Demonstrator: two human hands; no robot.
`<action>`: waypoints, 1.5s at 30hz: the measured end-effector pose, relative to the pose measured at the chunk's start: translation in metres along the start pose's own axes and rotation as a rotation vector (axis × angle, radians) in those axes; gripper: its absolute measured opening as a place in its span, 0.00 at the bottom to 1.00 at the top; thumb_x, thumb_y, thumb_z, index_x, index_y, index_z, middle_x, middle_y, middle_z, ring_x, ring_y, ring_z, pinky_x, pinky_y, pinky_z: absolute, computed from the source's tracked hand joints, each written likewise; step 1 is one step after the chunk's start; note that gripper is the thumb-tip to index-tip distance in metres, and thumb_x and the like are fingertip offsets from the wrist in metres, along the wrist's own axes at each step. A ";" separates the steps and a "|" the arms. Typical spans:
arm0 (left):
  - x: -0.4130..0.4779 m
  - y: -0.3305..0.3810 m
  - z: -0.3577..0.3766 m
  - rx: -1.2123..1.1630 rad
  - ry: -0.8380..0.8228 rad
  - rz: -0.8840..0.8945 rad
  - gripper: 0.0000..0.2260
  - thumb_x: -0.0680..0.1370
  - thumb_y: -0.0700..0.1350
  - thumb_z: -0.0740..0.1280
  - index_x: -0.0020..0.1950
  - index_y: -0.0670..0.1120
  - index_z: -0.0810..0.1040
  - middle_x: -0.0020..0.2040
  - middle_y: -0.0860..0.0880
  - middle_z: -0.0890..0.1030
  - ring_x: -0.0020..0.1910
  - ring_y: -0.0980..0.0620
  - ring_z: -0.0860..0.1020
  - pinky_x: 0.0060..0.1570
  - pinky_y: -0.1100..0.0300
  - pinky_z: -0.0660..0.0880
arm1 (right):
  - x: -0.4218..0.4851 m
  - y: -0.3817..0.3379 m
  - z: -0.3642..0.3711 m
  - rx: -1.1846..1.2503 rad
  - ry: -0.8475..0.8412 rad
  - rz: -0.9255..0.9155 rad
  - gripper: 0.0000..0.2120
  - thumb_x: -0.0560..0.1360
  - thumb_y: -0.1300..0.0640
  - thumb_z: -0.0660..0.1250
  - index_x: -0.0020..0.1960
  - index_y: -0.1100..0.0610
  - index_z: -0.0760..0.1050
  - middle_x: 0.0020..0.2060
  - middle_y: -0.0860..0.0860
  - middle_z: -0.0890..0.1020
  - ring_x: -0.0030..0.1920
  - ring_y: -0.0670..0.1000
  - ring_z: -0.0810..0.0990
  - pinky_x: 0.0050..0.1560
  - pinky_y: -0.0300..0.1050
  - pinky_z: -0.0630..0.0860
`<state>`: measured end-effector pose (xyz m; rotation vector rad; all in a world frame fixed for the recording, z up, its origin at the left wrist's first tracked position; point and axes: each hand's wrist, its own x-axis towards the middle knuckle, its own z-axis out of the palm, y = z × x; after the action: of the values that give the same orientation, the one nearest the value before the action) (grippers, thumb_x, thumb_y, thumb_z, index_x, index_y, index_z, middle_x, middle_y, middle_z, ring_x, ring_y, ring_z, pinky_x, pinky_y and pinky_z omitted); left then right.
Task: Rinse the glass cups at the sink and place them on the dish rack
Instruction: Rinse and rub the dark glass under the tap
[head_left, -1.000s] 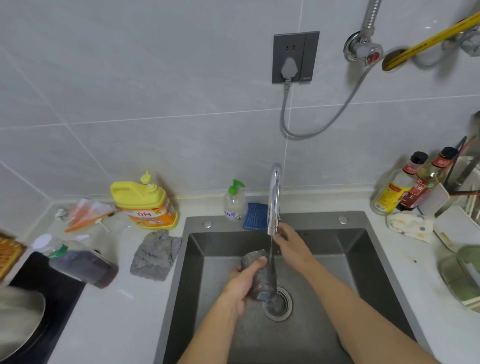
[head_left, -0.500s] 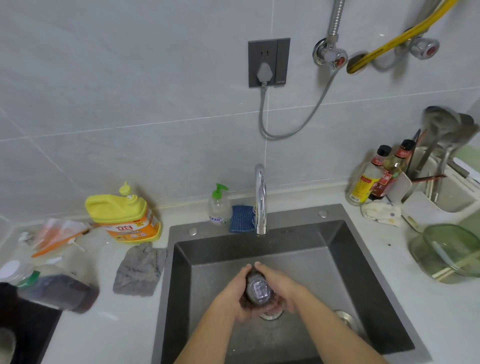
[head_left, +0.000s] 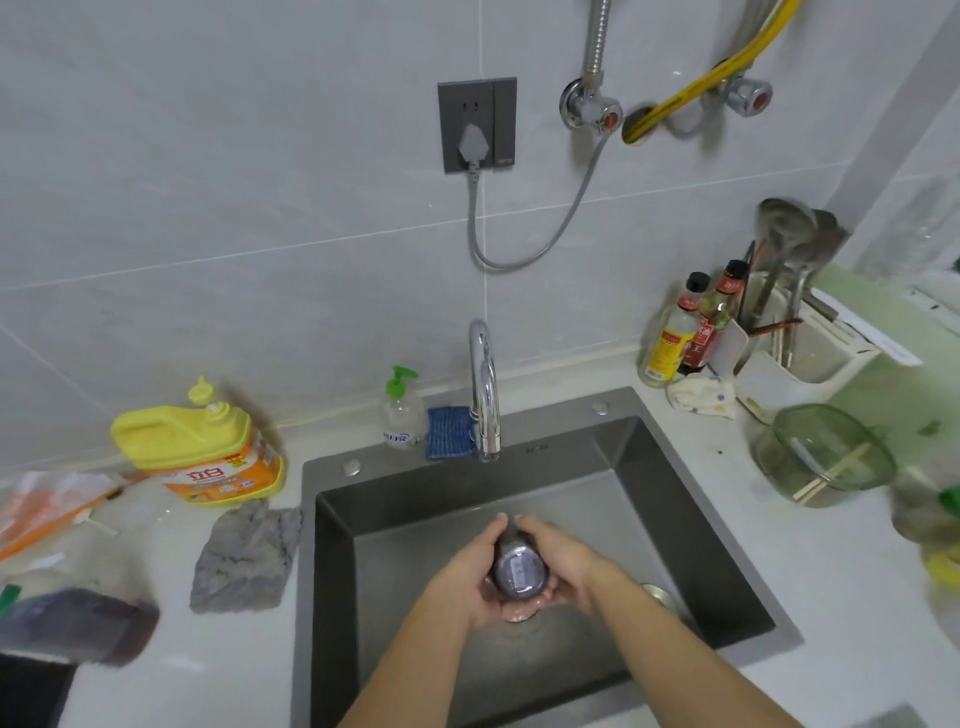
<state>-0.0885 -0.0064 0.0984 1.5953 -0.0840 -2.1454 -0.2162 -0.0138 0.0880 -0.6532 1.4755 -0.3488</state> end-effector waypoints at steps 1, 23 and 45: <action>0.000 -0.001 0.002 0.059 0.014 0.038 0.23 0.77 0.58 0.75 0.57 0.38 0.81 0.45 0.36 0.86 0.37 0.39 0.86 0.33 0.46 0.85 | -0.001 0.003 -0.004 0.050 -0.005 -0.051 0.17 0.83 0.42 0.60 0.57 0.54 0.79 0.46 0.54 0.87 0.44 0.55 0.86 0.51 0.52 0.82; -0.014 -0.090 0.151 0.595 0.134 0.938 0.47 0.63 0.30 0.84 0.70 0.57 0.61 0.63 0.54 0.77 0.59 0.64 0.78 0.55 0.66 0.78 | -0.080 0.087 -0.159 -0.027 0.122 -0.731 0.43 0.66 0.56 0.81 0.76 0.40 0.66 0.66 0.43 0.80 0.68 0.49 0.80 0.68 0.61 0.77; -0.022 -0.136 0.215 0.919 -0.669 0.686 0.38 0.63 0.26 0.77 0.68 0.47 0.70 0.57 0.50 0.82 0.49 0.66 0.84 0.47 0.69 0.79 | -0.169 0.168 -0.170 0.272 0.886 -0.524 0.36 0.67 0.62 0.83 0.69 0.50 0.70 0.60 0.41 0.82 0.57 0.34 0.80 0.53 0.32 0.74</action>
<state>-0.3260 0.0763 0.1446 0.8613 -1.7397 -2.0078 -0.4268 0.1857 0.1285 -0.6913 2.0102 -1.3523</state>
